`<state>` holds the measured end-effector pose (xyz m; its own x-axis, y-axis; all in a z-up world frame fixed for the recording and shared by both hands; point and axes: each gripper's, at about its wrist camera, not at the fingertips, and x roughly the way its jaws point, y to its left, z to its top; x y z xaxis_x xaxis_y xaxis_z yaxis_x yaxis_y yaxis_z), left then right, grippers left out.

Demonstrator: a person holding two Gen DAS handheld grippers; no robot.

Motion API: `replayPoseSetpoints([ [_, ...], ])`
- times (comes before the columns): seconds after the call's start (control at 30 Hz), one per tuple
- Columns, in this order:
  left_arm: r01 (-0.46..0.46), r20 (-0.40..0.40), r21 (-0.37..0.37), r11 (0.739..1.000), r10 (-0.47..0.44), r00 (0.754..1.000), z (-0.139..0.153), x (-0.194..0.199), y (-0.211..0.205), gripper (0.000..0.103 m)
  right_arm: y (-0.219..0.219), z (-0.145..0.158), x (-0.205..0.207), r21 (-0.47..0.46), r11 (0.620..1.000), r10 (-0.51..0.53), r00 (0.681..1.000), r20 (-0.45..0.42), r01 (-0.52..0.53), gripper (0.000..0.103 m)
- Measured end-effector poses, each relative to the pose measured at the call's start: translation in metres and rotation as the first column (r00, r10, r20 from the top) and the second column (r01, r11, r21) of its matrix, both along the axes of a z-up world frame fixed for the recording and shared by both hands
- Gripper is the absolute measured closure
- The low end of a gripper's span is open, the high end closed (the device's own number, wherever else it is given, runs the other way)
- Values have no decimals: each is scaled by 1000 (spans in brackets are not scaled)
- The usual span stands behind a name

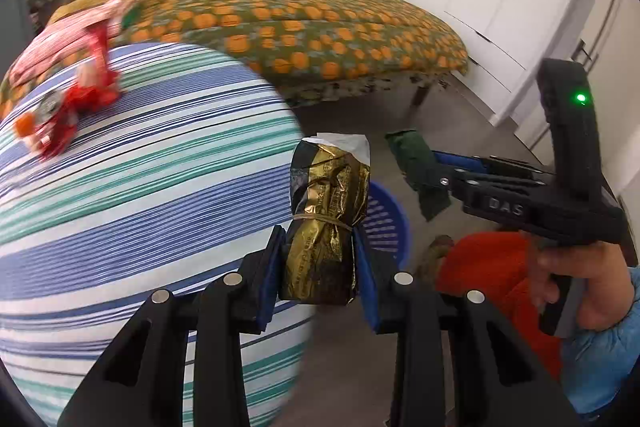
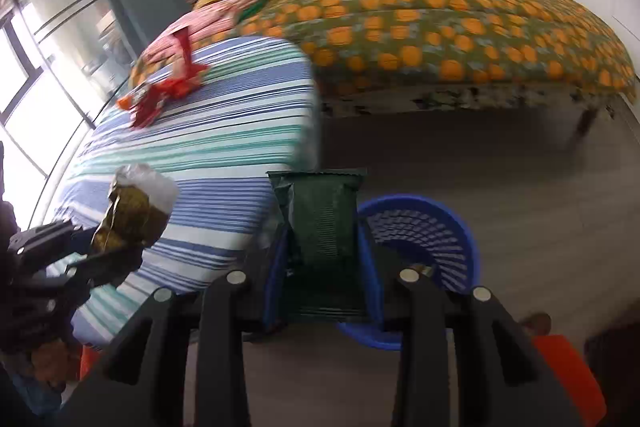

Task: Collect trash
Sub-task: 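Carry the gold snack and green packet over the blue basket, then open both tools to drop the items, then return to the table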

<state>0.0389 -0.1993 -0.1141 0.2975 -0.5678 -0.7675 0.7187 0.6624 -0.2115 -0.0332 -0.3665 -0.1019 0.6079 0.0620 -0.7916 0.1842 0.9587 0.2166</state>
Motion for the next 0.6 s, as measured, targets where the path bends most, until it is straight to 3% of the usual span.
replayPoseSetpoints([
  [0.13, 57, 3, 31, 998, -57, 998, -12, -14, -57, 69, -41, -10, -13, 22, 996, -85, 996, 2, 85, 69],
  [0.3, 56, -18, 83, 995, -55, 998, -39, -10, -110, 69, -76, -26, -15, 60, 988, -141, 990, -5, 141, 69],
  [0.6, 35, -60, 125, 991, -28, 998, -79, 16, -149, 66, -117, -57, -1, 139, 970, -196, 980, -24, 198, 69],
])
